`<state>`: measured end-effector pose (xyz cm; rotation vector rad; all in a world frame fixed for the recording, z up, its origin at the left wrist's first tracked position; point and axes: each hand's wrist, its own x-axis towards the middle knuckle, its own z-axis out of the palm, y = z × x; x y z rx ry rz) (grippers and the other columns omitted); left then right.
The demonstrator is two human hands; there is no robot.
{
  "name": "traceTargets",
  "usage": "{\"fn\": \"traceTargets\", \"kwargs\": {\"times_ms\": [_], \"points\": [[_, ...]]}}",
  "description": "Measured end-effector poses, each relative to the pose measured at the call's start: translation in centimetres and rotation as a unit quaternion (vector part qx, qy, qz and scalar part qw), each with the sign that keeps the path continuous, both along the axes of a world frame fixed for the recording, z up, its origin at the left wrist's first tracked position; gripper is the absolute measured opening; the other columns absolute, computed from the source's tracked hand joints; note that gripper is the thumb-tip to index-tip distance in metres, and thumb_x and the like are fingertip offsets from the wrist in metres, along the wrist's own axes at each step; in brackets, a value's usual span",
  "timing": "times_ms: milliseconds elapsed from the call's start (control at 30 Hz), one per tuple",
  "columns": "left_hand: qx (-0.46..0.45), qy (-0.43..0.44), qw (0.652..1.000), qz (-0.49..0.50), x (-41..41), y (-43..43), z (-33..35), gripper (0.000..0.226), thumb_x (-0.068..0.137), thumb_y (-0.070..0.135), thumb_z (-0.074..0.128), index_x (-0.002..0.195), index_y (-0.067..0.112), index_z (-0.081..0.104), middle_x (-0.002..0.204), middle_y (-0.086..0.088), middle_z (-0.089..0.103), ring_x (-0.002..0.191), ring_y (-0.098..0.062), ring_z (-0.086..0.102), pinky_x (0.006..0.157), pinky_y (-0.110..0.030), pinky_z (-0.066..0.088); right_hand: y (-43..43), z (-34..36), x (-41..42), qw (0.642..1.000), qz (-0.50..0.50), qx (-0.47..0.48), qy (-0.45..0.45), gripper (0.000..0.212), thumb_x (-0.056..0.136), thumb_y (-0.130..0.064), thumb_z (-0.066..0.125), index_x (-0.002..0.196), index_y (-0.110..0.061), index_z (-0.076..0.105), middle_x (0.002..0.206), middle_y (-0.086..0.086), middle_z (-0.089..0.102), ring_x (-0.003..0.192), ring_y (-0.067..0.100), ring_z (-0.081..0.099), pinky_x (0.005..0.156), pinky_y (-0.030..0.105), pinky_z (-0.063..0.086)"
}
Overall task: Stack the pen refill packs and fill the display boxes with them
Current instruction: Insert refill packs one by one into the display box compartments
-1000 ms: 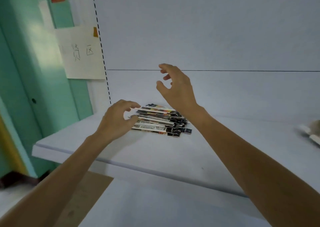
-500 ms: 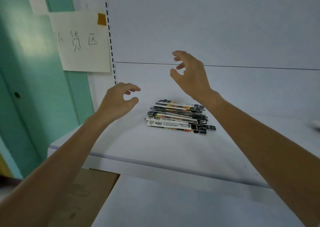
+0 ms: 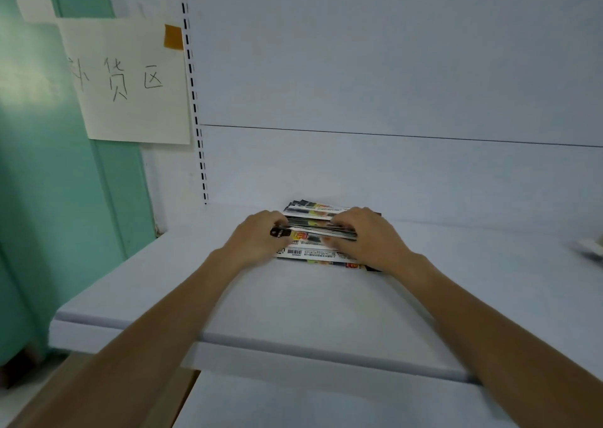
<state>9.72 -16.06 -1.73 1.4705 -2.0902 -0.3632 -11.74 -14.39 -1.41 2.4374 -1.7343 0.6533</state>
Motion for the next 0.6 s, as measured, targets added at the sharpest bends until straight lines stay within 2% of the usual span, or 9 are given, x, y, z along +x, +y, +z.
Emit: {"fn": "traceTargets", "kwargs": {"times_ms": [100, 200, 300, 367, 500, 600], "points": [[-0.022, 0.006, 1.000, 0.013, 0.3, -0.1, -0.5, 0.024, 0.082, 0.030, 0.067, 0.105, 0.022, 0.065, 0.109, 0.002, 0.062, 0.103, -0.017, 0.056, 0.095, -0.037, 0.041, 0.7, 0.0, 0.1, 1.000, 0.021, 0.002, -0.014, 0.040, 0.086, -0.045, 0.058, 0.124, -0.031, 0.054, 0.117, -0.005, 0.056, 0.111, 0.014, 0.045, 0.088, 0.026, 0.035], [-0.047, 0.015, 0.999, 0.015, 1.1, 0.2, -0.9, 0.019, 0.080, 0.029, 0.069, 0.098, 0.025, 0.067, 0.101, 0.008, 0.064, 0.098, -0.014, 0.058, 0.093, -0.036, 0.042, 1.0, 0.0, -0.1, 1.000, 0.021, -0.002, -0.005, 0.041, 0.087, -0.041, 0.059, 0.126, -0.030, 0.053, 0.117, -0.004, 0.055, 0.112, 0.015, 0.045, 0.090, 0.026, 0.035], [-0.095, 0.014, 0.995, 0.022, 1.6, 0.3, -0.9, 0.013, 0.083, 0.026, 0.067, 0.095, 0.024, 0.069, 0.088, 0.014, 0.060, 0.094, -0.011, 0.058, 0.088, -0.030, 0.041, 0.5, -0.3, 0.1, 0.999, 0.028, -0.040, 0.023, 0.031, 0.089, -0.039, 0.057, 0.115, -0.023, 0.063, 0.111, -0.002, 0.059, 0.106, 0.015, 0.048, 0.085, 0.026, 0.039], [-0.138, 0.011, 0.990, 0.035, 1.5, 0.4, -0.8, 0.010, 0.085, 0.026, 0.064, 0.092, 0.023, 0.070, 0.084, 0.014, 0.058, 0.090, -0.011, 0.057, 0.083, -0.028, 0.039, 0.2, -0.4, 0.1, 0.997, 0.040, -0.066, 0.001, 0.023, 0.089, -0.033, 0.058, 0.103, -0.018, 0.069, 0.104, -0.001, 0.062, 0.100, 0.015, 0.051, 0.079, 0.025, 0.040], [-0.197, 0.041, 0.978, 0.059, 1.1, 0.3, -0.9, 0.009, 0.088, 0.025, 0.060, 0.090, 0.023, 0.068, 0.096, 0.006, 0.060, 0.092, -0.013, 0.053, 0.083, -0.029, 0.039, 0.1, -0.6, 0.0, 0.987, 0.064, -0.144, -0.034, 0.011, 0.087, -0.018, 0.062, 0.088, -0.009, 0.069, 0.096, 0.003, 0.064, 0.087, 0.023, 0.057, 0.071, 0.030, 0.040], [-0.193, 0.056, 0.979, 0.028, 1.3, 0.1, -1.1, 0.014, 0.086, 0.026, 0.061, 0.100, 0.024, 0.061, 0.102, 0.005, 0.060, 0.099, -0.017, 0.053, 0.089, -0.034, 0.040, 0.4, -0.5, 0.3, 0.984, 0.058, -0.151, -0.068, 0.013, 0.093, -0.019, 0.054, 0.093, -0.010, 0.063, 0.095, 0.001, 0.065, 0.080, 0.021, 0.059, 0.067, 0.034, 0.047]]}}
